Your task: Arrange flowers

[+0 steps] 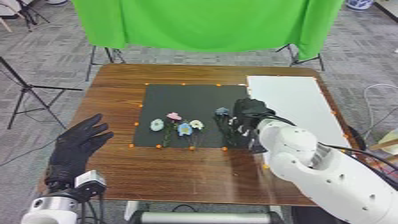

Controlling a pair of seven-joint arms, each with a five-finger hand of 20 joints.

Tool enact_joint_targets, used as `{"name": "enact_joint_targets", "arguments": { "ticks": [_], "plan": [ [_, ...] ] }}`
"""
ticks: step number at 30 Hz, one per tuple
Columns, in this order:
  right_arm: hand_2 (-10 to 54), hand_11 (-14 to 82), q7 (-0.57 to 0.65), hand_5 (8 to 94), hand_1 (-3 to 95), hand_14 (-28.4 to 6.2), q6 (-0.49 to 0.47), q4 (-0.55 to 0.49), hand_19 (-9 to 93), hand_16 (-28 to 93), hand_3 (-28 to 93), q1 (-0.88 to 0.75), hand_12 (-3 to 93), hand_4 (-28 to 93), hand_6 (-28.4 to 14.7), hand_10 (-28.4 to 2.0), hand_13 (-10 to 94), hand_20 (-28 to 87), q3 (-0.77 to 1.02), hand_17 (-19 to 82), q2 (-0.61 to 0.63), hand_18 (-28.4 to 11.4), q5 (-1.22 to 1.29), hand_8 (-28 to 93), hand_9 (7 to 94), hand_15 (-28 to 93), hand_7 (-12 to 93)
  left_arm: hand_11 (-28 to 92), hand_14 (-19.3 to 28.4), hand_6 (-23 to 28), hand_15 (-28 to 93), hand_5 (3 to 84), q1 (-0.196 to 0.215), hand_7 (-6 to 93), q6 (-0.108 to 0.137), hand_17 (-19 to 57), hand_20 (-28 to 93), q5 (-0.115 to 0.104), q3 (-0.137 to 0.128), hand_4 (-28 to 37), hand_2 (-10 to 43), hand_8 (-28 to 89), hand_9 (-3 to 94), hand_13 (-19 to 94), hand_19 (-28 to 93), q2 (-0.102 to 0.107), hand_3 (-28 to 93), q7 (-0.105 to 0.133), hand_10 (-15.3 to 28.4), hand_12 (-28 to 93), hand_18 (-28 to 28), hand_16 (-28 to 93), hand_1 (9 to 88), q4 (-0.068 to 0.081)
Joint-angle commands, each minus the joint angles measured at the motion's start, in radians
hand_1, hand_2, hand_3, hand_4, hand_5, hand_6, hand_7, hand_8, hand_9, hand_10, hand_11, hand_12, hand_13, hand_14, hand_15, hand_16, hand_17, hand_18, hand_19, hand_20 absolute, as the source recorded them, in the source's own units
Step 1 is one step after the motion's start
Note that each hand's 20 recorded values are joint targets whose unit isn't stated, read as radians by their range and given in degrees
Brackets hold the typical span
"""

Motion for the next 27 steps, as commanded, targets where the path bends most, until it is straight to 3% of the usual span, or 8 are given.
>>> {"name": "enact_joint_targets", "arguments": {
  "ticks": [1, 15, 27],
  "plan": [
    [-9.5, 32.7, -0.004, 56.8, 34.9, -7.5, 0.000, -0.019, 93, 11, 91, -0.021, 15.4, -28, -3.1, -15.1, 69, -5, 0.022, 30, 0.001, -19.6, -0.017, -15, 64.7, 77, 22, 28, 26.9, 11.9, 55, 42.1, 0.019, 15.3, 0.005, -8.7, 0, 0.003, 0.003, -20.1, 6.1, -10, 37.7, 29, 61, -0.006, 82, -0.001, 20.0, 8, 22.7, -12, 25.4, -0.004],
    [-9.5, 31.2, -0.007, 53.2, 32.6, -8.3, -0.014, -0.043, 93, 10, 92, -0.043, 14.2, -28, -4.5, -16.9, 66, -6, 0.061, 30, -0.004, -20.2, -0.005, -15, 59.6, 79, 21, 28, 26.9, 11.8, 56, 42.0, 0.031, 15.4, 0.017, -8.6, 0, -0.006, 0.013, -20.1, 6.1, -10, 37.8, 29, 61, -0.004, 82, 0.012, 19.9, 8, 22.7, -12, 25.6, -0.003],
    [-8.4, 28.7, 0.000, 52.7, 31.1, -8.7, 0.098, -0.087, 93, 9, 92, -0.117, 13.7, -28, -4.7, -17.7, 66, -6, 0.151, 29, 0.001, -20.4, 0.068, -15, 59.1, 78, 21, 28, 26.9, 11.9, 55, 42.0, 0.042, 15.3, 0.031, -8.6, 0, -0.017, 0.034, -20.1, 6.2, -10, 37.8, 29, 61, 0.007, 82, 0.045, 20.0, 8, 22.7, -12, 25.4, 0.004]
  ]
}}
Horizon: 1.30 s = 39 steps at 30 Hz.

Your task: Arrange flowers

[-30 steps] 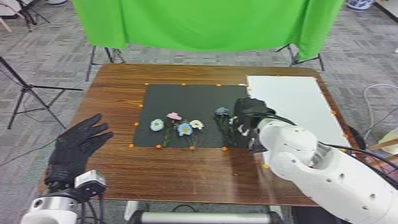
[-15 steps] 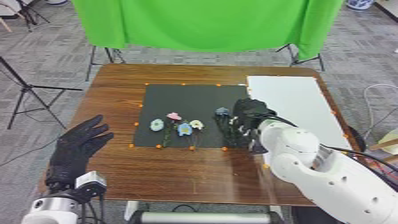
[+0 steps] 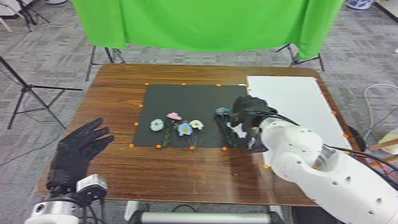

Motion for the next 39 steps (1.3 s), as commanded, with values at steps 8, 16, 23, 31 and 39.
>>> {"name": "enact_joint_targets", "arguments": {
  "ticks": [8, 16, 23, 31, 39],
  "plan": [
    [-7.3, 28.2, 0.033, 52.8, 30.5, -9.0, 0.221, -0.126, 93, 9, 92, -0.205, 13.9, -28, -4.8, -17.7, 65, -6, 0.228, 29, 0.042, -20.7, 0.185, -15, 59.1, 78, 21, 28, 26.9, 11.9, 55, 42.1, 0.007, 15.3, 0.000, -8.6, 0, -0.012, 0.024, -20.0, 6.3, -10, 37.7, 29, 61, 0.012, 82, 0.030, 20.0, 8, 22.7, -12, 25.3, 0.015],
    [-0.9, 26.2, -0.118, 52.7, 26.5, -12.0, 0.479, -0.229, 88, 8, 91, -0.509, 13.7, -27, -4.8, -18.2, 61, -8, 0.529, 26, -0.004, -20.0, 0.593, -15, 58.2, 73, 21, 26, 26.1, 11.5, 50, 41.4, 0.039, 14.7, -0.011, -8.8, -1, -0.007, 0.006, -20.5, 6.0, -10, 35.6, 28, 60, -0.012, 83, 0.011, 19.1, 8, 22.6, -12, 24.9, 0.002],
    [2.3, 20.9, -0.260, 51.9, 24.0, -15.7, 0.560, -0.245, 74, 7, 92, -0.647, 13.1, -27, -4.1, -17.3, 54, 1, 0.664, 20, -0.034, -19.8, 0.814, -16, 55.6, 51, 22, 24, 24.7, 10.4, 46, 40.0, 0.051, 14.9, -0.016, -9.2, -2, -0.011, -0.033, -21.6, 6.1, -11, 33.9, 26, 57, -0.032, 83, 0.027, 18.2, 7, 22.0, -11, 24.4, -0.005],
    [3.6, 15.5, -0.464, 49.5, 22.3, -18.7, 0.614, -0.256, 65, 8, 93, -0.806, 11.8, -26, -3.1, -16.1, 45, 4, 0.808, 16, -0.075, -19.1, 1.092, -15, 51.3, 37, 21, 21, 24.2, 8.1, 42, 37.1, 0.061, 14.0, -0.022, -9.9, -2, -0.018, -0.063, -23.6, 5.6, -11, 32.4, 25, 55, -0.052, 83, 0.070, 17.0, 7, 22.1, -9, 21.7, -0.003],
    [3.7, 12.4, -0.606, 45.9, 21.3, -19.1, 0.506, -0.232, 56, 10, 93, -0.887, 11.7, -25, -1.8, -15.8, 38, 7, 0.869, 12, -0.140, -18.3, 1.254, -16, 46.9, 27, 21, 22, 24.5, 7.4, 43, 36.2, 0.025, 14.3, -0.054, -10.1, -1, -0.023, -0.067, -23.9, 5.0, -10, 33.6, 26, 55, -0.065, 84, 0.090, 17.3, 8, 22.3, -8, 21.2, 0.017]
  ]
}}
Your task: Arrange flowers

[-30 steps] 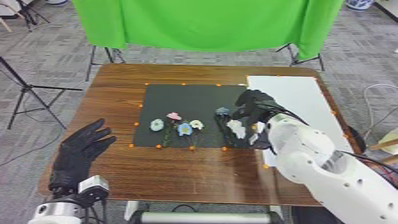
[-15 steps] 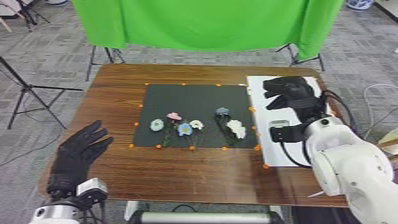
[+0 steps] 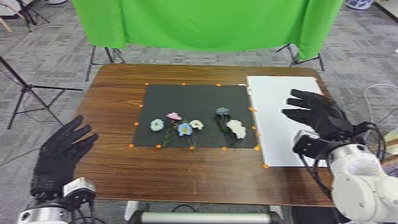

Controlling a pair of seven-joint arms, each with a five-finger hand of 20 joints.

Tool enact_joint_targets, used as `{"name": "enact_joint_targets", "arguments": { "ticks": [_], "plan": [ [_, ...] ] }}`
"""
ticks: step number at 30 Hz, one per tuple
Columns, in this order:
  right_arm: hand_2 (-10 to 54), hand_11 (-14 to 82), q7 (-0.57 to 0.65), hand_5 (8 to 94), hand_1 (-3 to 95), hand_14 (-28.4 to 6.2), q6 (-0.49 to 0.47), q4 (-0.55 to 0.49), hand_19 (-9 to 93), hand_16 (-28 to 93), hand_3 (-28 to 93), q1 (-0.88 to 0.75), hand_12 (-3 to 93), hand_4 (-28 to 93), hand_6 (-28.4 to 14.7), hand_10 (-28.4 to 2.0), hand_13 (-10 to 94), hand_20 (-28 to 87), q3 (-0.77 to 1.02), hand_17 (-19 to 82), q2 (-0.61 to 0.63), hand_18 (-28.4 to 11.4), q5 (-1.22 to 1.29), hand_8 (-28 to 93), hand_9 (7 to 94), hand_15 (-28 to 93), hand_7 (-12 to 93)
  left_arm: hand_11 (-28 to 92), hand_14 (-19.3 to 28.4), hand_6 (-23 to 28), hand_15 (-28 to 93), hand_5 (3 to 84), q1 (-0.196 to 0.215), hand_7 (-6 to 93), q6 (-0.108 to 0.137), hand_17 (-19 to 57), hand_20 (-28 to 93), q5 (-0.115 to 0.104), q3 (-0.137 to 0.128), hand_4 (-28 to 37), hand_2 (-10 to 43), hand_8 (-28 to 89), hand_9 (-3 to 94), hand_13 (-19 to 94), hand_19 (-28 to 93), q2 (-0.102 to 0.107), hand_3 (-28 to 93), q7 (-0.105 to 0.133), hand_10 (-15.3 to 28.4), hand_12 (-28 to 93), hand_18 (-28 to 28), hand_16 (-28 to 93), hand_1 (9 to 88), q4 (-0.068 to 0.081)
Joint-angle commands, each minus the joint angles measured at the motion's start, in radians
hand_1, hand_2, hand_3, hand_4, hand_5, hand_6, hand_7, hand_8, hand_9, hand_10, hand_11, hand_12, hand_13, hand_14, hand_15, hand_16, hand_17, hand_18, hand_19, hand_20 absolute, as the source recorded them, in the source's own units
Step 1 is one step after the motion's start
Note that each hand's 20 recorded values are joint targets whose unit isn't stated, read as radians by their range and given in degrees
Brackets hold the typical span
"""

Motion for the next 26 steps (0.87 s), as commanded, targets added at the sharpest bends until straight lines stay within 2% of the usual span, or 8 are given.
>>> {"name": "enact_joint_targets", "arguments": {
  "ticks": [1, 3, 4, 7, 9, 14, 24, 26],
  "plan": [
    [3.8, 12.2, -0.117, 45.1, 21.1, -19.3, -0.086, 0.015, 56, 10, 93, -0.094, 11.7, -25, -1.5, -15.7, 38, 7, 0.040, 11, -0.059, -18.5, 0.136, -16, 46.5, 26, 21, 22, 24.7, 7.4, 43, 36.2, -0.026, 14.3, -0.043, -10.1, -1, -0.011, -0.001, -24.0, 4.9, -10, 33.9, 26, 55, -0.015, 84, 0.021, 17.4, 8, 22.3, -8, 21.1, 0.017],
    [4.3, 12.0, -0.126, 44.3, 20.3, -19.5, -0.094, 0.020, 56, 12, 93, -0.116, 12.0, -25, -1.3, -15.6, 37, 8, 0.052, 10, -0.062, -18.8, 0.136, -16, 46.2, 26, 22, 22, 25.1, 7.4, 43, 36.1, -0.050, 14.4, -0.063, -10.2, -1, -0.008, -0.001, -24.1, 4.9, -10, 34.3, 26, 55, -0.021, 84, 0.006, 17.6, 8, 22.5, -8, 21.0, 0.027],
    [4.4, 11.9, -0.133, 44.0, 20.1, -19.6, -0.093, 0.018, 56, 12, 93, -0.130, 12.1, -25, -1.3, -15.6, 37, 9, 0.058, 10, -0.058, -18.9, 0.139, -16, 46.2, 27, 22, 22, 25.5, 7.4, 44, 36.1, -0.054, 14.4, -0.068, -10.1, -1, -0.009, 0.001, -24.1, 4.8, -10, 34.4, 26, 54, -0.022, 84, 0.003, 17.7, 8, 22.8, -8, 20.9, 0.029],
    [4.5, 11.7, -0.140, 42.3, 19.5, -19.8, -0.098, 0.020, 55, 12, 93, -0.144, 12.2, -26, -0.6, -15.7, 36, 10, 0.066, 9, -0.054, -18.9, 0.131, -16, 45.5, 27, 21, 22, 25.9, 7.4, 43, 36.2, -0.059, 14.3, -0.103, -10.0, -1, 0.005, -0.014, -24.3, 4.8, -10, 34.6, 27, 54, -0.034, 83, -0.031, 17.8, 8, 23.7, -8, 20.9, 0.033],
    [4.7, 11.7, -0.139, 41.9, 19.4, -19.9, -0.130, 0.029, 55, 13, 93, -0.146, 12.3, -26, -0.4, -15.7, 36, 10, 0.079, 9, -0.068, -19.0, 0.128, -16, 45.3, 27, 21, 22, 25.7, 7.5, 42, 36.1, -0.055, 14.2, -0.097, -10.0, -1, -0.003, -0.012, -24.4, 4.8, -10, 34.4, 27, 53, -0.030, 83, -0.020, 17.8, 8, 24.0, -8, 20.9, 0.034],
    [4.7, 12.7, -0.126, 41.1, 19.3, -19.8, -0.197, 0.047, 56, 13, 93, -0.156, 12.7, -26, 0.5, -16.0, 36, 11, 0.112, 8, -0.076, -19.5, 0.113, -16, 46.5, 28, 22, 22, 25.5, 7.7, 42, 35.9, -0.052, 13.7, -0.121, -10.2, -2, 0.000, -0.012, -24.4, 4.8, -10, 34.2, 26, 53, -0.037, 83, -0.027, 17.7, 8, 25.4, -8, 20.7, 0.042],
    [5.0, 14.9, -0.166, 41.9, 19.2, -19.5, -0.225, 0.074, 56, 13, 93, -0.131, 12.7, -26, 1.3, -15.8, 38, 13, 0.108, 7, -0.053, -19.7, 0.139, -16, 49.0, 30, 22, 22, 25.7, 7.8, 42, 35.7, -0.086, 13.5, -0.090, -10.1, -3, -0.024, 0.025, -24.3, 4.6, -10, 34.3, 26, 54, -0.010, 83, 0.031, 17.9, 9, 25.7, -7, 20.8, 0.064],
    [5.0, 14.8, -0.167, 41.9, 19.2, -19.4, -0.226, 0.080, 56, 13, 93, -0.122, 12.6, -26, 1.4, -15.8, 38, 13, 0.096, 7, -0.050, -19.7, 0.133, -16, 49.0, 30, 22, 22, 25.7, 7.7, 43, 35.6, -0.091, 13.6, -0.096, -10.2, -3, -0.021, 0.021, -24.2, 4.6, -10, 34.4, 26, 54, -0.011, 83, 0.020, 17.9, 9, 25.5, -7, 20.8, 0.064]
  ]
}}
